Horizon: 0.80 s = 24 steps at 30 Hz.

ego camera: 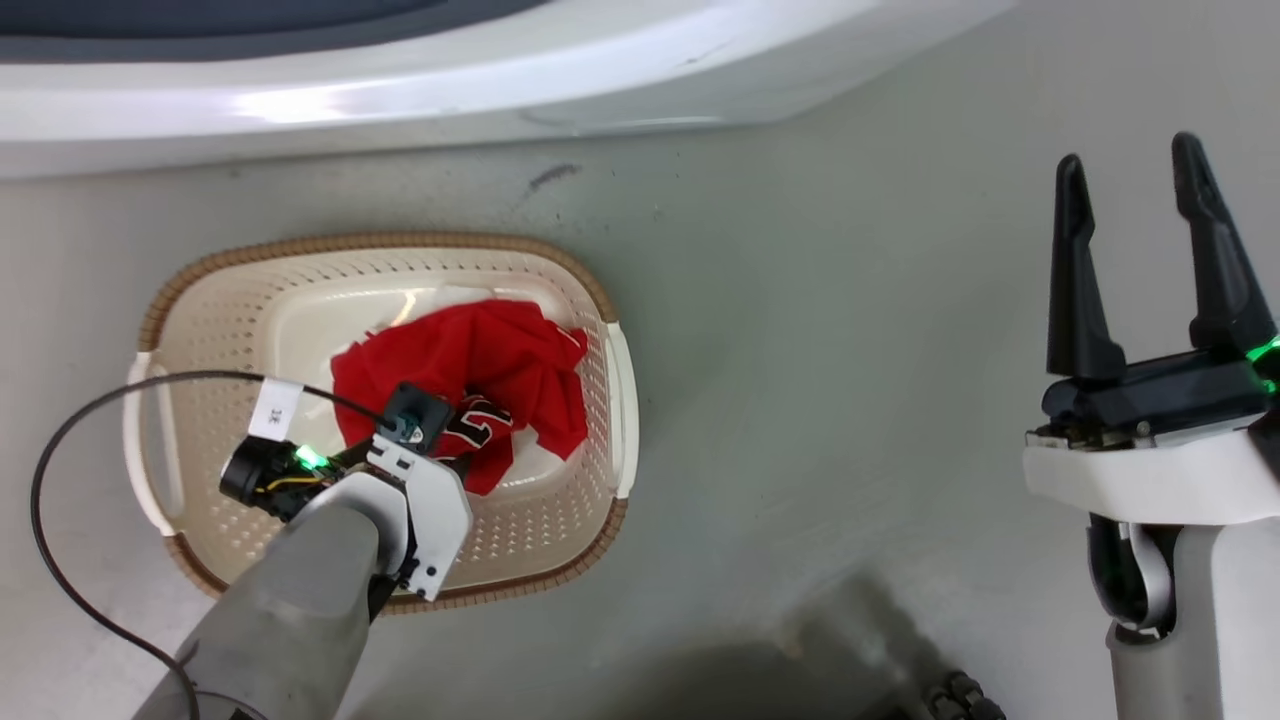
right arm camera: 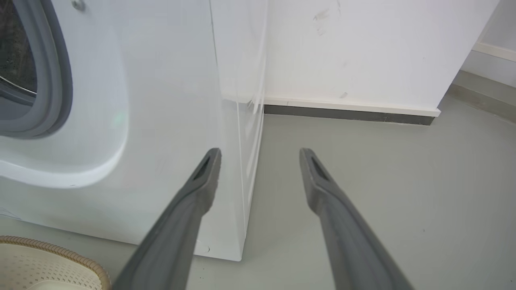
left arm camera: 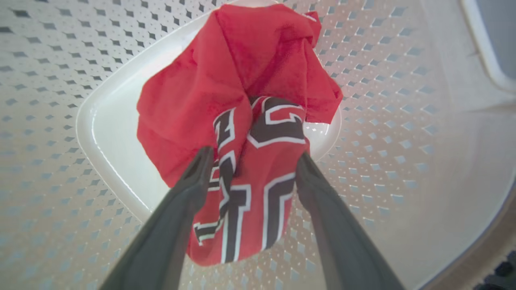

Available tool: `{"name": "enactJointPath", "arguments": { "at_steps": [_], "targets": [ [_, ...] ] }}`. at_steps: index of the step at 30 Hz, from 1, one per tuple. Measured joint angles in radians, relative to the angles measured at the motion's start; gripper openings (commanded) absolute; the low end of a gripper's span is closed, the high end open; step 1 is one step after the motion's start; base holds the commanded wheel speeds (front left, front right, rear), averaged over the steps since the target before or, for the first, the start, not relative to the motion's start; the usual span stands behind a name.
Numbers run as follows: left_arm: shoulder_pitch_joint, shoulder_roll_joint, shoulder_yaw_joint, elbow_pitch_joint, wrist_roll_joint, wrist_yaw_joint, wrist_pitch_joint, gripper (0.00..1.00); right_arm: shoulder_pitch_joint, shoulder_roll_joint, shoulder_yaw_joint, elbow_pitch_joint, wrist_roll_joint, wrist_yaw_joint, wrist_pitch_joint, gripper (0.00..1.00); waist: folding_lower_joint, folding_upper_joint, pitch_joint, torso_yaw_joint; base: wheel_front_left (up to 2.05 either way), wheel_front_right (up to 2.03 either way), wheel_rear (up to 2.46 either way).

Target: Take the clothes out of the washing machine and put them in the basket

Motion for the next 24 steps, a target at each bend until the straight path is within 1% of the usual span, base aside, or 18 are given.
{"name": "enactJointPath", "arguments": {
  "at_steps": [8,12,16,24],
  "targets": [
    [0.074,-0.034,0.015,-0.009,-0.029,-0.002,-0.077,1.00,0.060,0.000,0.013,0.025,-0.019,0.000,0.000,1.00,-0.0001,0.0000,-0.137,0.030,0.00,0.00,0.00],
    [0.117,-0.030,0.027,-0.040,-0.034,0.007,-0.086,1.00,0.096,0.000,0.014,0.036,-0.027,0.000,0.000,1.00,-0.0002,0.0000,-0.212,0.045,0.00,0.00,0.00],
    [0.157,-0.011,0.077,-0.160,-0.039,0.046,-0.088,1.00,0.130,0.000,0.014,0.043,-0.034,0.000,0.000,1.00,-0.0002,0.0000,-0.281,0.063,0.00,0.00,0.00],
    [0.295,0.030,0.229,-0.432,-0.012,0.134,-0.089,1.00,0.177,0.000,0.020,0.058,-0.036,0.000,0.000,1.00,-0.0003,0.0000,-0.404,0.099,0.00,0.00,0.00]
  ]
}}
